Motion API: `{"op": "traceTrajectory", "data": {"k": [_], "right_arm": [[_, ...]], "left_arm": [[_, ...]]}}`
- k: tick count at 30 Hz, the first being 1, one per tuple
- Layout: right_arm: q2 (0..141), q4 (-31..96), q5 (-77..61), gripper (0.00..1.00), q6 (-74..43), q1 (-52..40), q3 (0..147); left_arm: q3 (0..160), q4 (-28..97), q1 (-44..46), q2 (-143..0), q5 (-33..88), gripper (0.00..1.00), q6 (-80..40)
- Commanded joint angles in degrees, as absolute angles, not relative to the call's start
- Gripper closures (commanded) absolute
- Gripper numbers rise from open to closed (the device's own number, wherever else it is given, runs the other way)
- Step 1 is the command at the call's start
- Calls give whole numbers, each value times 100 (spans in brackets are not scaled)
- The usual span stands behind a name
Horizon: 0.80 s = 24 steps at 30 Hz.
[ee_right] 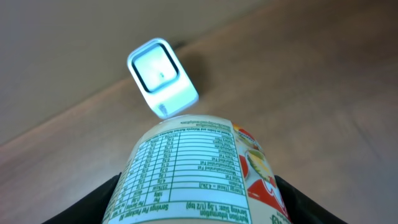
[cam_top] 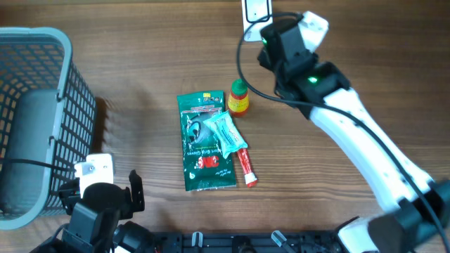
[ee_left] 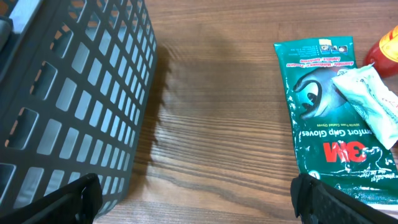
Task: Scan the item barcode
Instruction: 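Carry the jar to the white scanner and present its label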
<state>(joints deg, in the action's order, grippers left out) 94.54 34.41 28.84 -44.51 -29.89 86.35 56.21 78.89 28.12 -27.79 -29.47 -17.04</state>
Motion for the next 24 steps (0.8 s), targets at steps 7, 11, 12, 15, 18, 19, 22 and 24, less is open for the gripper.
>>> {"op": "traceTrajectory", "data": {"k": [7,11,12,15,18,19,22,24], "right_arm": [[11253,-23,2902,37,-2045,-2744,8663],[11900,-1708,1435,38,-1656,-2300,8665],[12064,-2112,1313,38,-1678,-2209,8670],[12538,-2832,1251,38,-1691,-2049,8801],[12982,-2895,972,35,-1691,-2016,9198],[13107,-2884,974,35,-1691,-2018,9371],[13358,-2716,845,34,-1763,-2029,9835],[13356,-2600,851,35,-1846,-2027,9942]], "left_arm": [[5631,7874,2812,-2753,-2947,0,-1710],[5631,7874,2812,-2753,-2947,0,-1710],[5631,7874,2812,-2753,-2947,0,-1708],[5631,7874,2812,-2753,-2947,0,-1710],[5631,7874,2812,-2753,-2947,0,-1710],[5631,7874,2812,-2753,-2947,0,-1710],[5631,7874,2812,-2753,-2947,0,-1710],[5631,7874,2812,-2753,-2947,0,-1710]]}}
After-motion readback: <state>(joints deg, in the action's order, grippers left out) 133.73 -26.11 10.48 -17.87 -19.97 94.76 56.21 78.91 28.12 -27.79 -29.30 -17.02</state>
